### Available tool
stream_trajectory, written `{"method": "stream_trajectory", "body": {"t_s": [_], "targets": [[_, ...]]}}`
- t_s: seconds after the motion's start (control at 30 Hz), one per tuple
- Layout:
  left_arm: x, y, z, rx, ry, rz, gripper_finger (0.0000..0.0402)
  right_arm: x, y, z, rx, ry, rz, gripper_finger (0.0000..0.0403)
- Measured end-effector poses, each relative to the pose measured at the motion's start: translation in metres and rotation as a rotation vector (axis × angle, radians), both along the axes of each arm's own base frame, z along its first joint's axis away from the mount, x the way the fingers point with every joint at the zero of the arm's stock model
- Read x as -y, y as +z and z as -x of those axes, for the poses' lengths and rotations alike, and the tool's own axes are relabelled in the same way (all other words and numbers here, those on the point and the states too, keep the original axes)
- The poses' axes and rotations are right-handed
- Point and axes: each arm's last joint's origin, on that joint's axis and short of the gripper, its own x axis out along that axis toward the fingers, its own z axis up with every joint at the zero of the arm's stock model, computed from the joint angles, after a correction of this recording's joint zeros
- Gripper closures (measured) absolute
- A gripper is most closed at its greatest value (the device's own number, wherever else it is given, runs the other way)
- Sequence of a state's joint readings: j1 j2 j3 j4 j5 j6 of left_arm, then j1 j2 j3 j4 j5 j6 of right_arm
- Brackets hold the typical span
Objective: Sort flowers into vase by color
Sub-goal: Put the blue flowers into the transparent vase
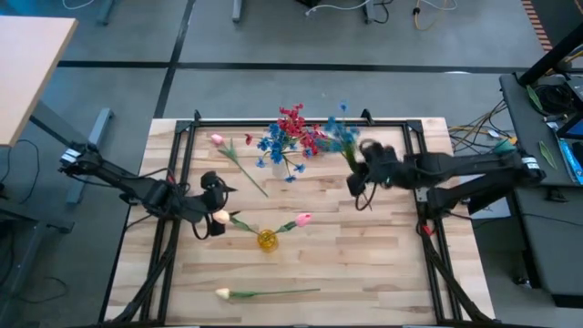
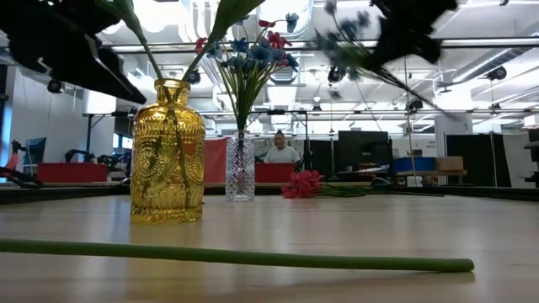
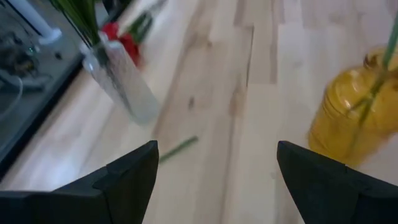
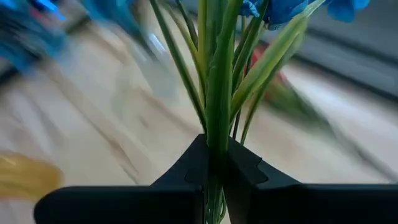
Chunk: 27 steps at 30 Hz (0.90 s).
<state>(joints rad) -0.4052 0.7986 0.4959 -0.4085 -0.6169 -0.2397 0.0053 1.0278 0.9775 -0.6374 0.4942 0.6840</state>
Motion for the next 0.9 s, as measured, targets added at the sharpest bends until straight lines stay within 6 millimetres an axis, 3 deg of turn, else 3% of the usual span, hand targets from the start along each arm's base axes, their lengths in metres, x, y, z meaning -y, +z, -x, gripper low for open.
{"method": "stream_trajectory", "body": {"t_s": [0.23, 0.43, 0.6, 0.9], "targets": [[-0.015, -0.008, -0.009, 0.191, 0.017, -0.082, 0.0101, 0.069, 0.025, -0.015, 0.260, 0.104, 0.313, 0.0380], [-0.036, -0.028, -0.010, 0.347, 0.080, -0.131, 0.0141, 0.120, 0.016, -0.016, 0.373, 0.146, 0.479, 0.0380], [-0.050, -0.018, -0.013, 0.505, -0.064, -0.087, 0.0158, 0.141, 0.001, -0.015, 0.495, 0.192, 0.513, 0.0380], [-0.080, -0.015, -0.017, 0.471, -0.063, -0.051, 0.0169, 0.152, -0.009, -0.023, 0.556, 0.210, 0.548, 0.0380]]}}
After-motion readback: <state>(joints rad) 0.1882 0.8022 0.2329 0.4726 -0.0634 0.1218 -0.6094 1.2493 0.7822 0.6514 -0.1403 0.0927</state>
